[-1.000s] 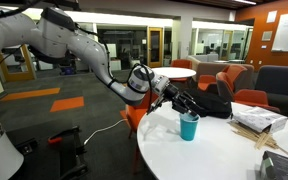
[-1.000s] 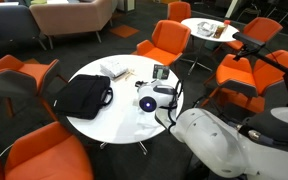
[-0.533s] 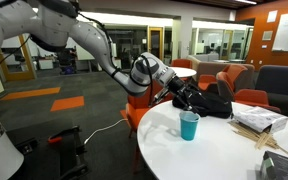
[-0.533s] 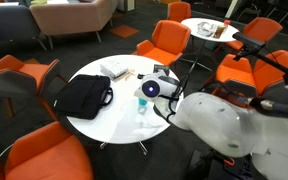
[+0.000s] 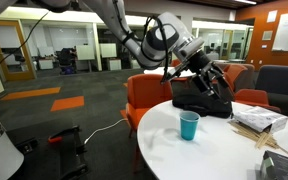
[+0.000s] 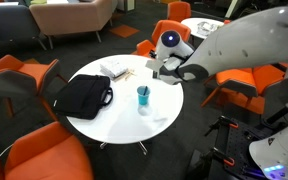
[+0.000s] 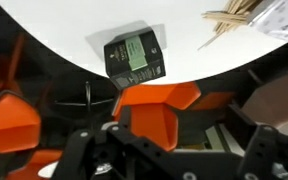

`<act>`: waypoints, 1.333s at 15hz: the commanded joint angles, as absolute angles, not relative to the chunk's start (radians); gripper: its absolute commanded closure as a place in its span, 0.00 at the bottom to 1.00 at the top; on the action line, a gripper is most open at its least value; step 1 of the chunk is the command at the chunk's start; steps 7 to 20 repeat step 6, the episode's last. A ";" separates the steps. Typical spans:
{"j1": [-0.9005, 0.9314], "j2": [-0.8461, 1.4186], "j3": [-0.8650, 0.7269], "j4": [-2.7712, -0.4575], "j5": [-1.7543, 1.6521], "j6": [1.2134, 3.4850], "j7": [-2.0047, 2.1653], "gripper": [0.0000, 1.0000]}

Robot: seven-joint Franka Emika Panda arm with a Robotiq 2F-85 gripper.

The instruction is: Put the pen in the cup

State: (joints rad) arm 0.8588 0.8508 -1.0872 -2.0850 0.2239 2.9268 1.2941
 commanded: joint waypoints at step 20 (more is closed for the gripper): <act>0.589 0.440 -0.861 -2.114 0.210 2.774 1.089 0.00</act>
